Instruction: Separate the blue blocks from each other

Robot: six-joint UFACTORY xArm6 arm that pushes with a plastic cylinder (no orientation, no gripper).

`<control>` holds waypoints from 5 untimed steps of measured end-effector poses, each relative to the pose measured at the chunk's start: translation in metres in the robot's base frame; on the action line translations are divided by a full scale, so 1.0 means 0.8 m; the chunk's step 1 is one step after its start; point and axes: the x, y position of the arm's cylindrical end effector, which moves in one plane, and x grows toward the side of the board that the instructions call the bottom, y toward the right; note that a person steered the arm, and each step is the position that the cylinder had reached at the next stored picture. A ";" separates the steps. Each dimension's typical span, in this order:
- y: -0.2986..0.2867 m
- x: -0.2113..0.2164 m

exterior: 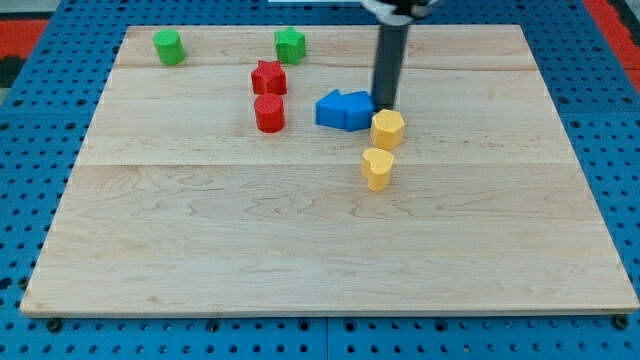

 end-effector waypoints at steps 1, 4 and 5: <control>-0.055 0.016; -0.173 0.077; -0.170 0.047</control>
